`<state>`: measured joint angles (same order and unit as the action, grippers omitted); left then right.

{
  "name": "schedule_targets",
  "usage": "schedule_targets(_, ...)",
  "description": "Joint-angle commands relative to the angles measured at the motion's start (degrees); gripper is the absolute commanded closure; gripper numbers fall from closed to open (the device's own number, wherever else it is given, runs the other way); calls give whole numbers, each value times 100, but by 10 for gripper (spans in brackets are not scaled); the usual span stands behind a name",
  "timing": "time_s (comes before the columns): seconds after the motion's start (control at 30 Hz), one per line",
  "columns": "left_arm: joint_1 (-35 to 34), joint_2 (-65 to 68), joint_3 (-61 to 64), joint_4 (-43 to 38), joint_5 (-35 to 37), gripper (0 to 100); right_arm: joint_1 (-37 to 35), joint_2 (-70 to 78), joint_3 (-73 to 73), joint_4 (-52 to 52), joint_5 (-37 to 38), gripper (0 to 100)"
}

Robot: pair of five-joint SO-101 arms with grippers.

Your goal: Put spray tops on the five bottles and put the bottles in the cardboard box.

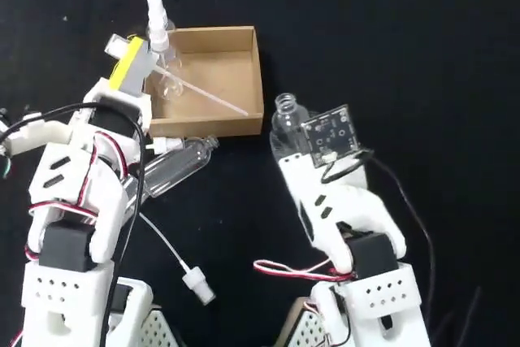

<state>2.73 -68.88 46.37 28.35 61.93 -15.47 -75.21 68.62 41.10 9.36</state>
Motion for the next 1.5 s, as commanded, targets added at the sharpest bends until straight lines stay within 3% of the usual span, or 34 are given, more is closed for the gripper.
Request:
schedule_targets(0.0,-48,-123,-92,-141,26,971,-413,-154,-57,-176,70,980)
schedule_targets(0.17,-251,-132,-92,-141,26,971,-870,-154,-57,-176,132,980)
schedule_targets(0.27,-418,-132,-92,-141,26,971,-1046,-154,-4,-193,607,980)
schedule_targets(0.47,-444,-123,-22,-149,26,971,-1099,-163,567,-1116,800,983)
schedule_targets(0.8,-444,-185,1156,-1908,26,971,-1099,-163,655,-1389,1178,984)
schedule_targets(1.47,-382,-185,1314,-1925,0,971,-1064,-163,840,-1908,1204,984)
